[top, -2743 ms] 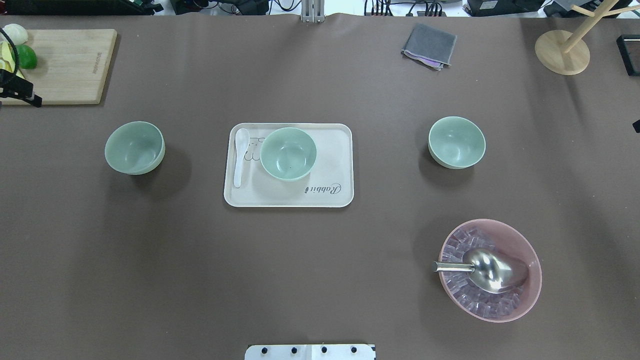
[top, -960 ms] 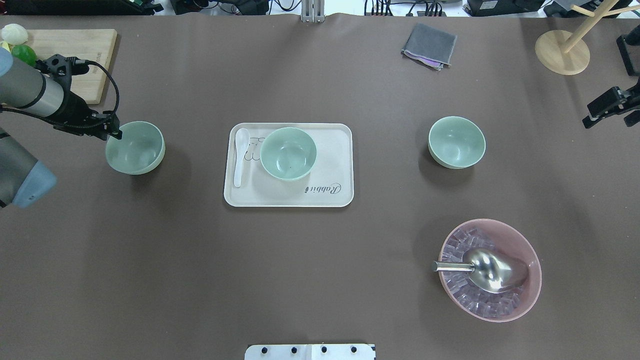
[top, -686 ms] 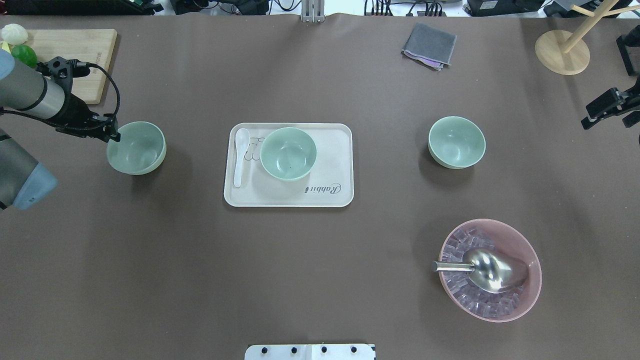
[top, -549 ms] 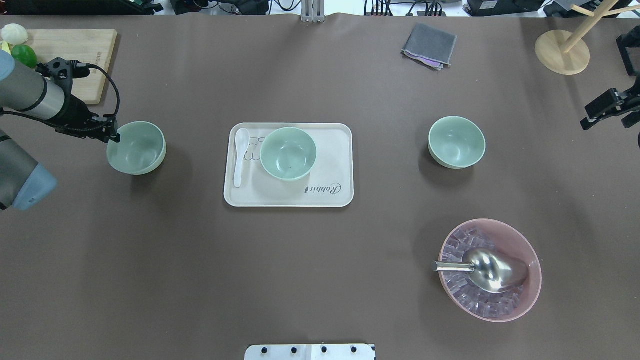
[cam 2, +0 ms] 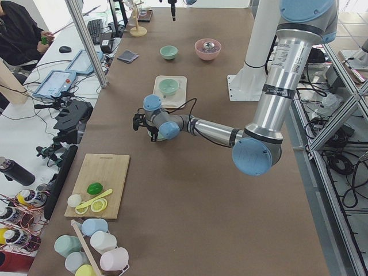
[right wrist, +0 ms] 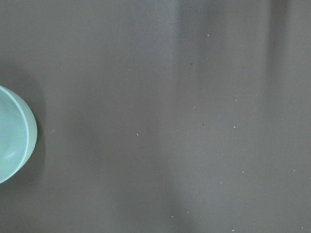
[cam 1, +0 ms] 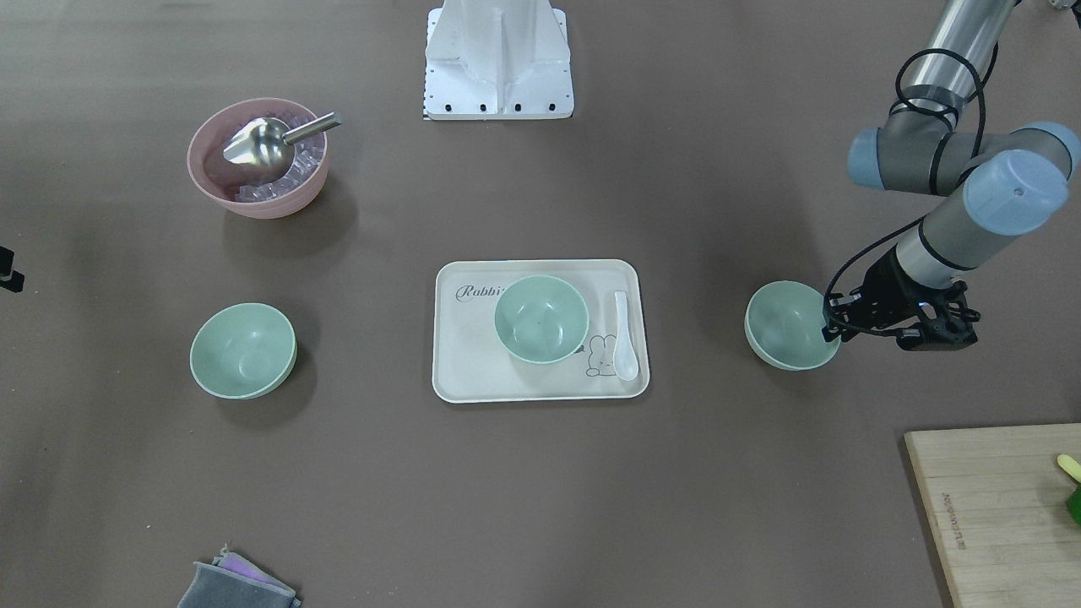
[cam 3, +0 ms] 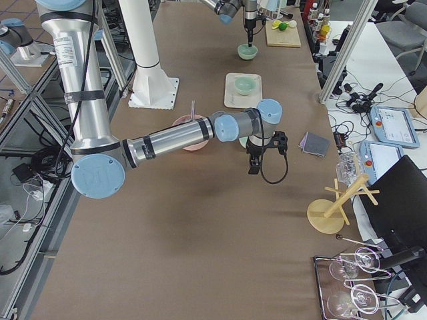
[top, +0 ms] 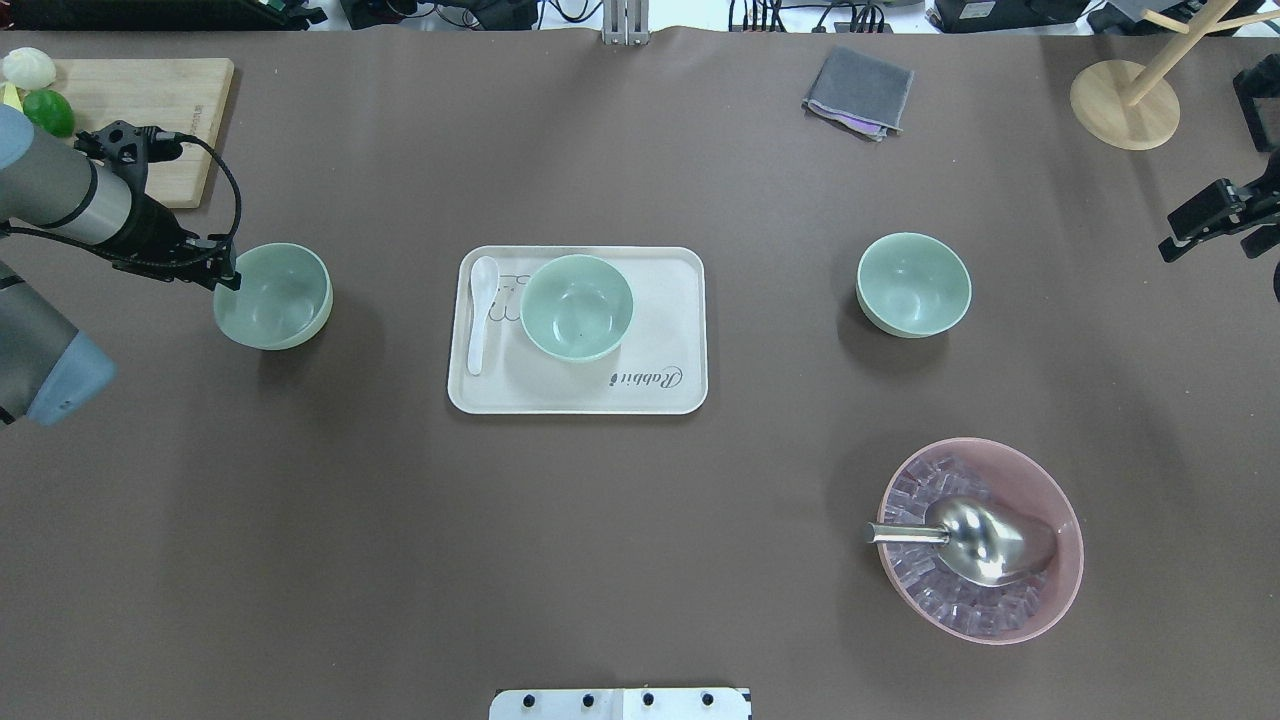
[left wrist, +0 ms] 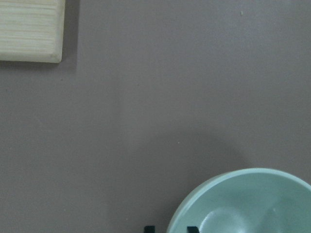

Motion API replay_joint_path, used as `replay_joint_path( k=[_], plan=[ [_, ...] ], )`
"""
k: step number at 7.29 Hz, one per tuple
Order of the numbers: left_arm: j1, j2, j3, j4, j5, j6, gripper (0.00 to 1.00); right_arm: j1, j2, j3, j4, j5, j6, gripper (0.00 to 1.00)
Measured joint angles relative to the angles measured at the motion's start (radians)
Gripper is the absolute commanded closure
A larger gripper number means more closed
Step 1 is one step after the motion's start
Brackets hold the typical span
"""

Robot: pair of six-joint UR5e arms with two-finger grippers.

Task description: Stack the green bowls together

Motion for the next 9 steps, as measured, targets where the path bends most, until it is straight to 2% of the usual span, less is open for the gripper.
replay_joint_path(
  k=[3, 6, 9],
  plan=[
    [0.001, 0.017, -0.013, -0.002, -0.006, 0.01, 1.0, -0.001, 0.0, 0.0, 0.0, 0.0, 0.0, 0.0],
    [-0.023, 0.015, -0.047, 0.008, -0.092, 0.007, 1.0, -0.003, 0.008, -0.001, 0.0, -0.002, 0.0, 0.0],
    [-0.026, -0.079, -0.08, 0.128, -0.102, -0.048, 1.0, -0.028, 0.078, -0.016, 0.0, -0.019, 0.017, 0.0]
  ],
)
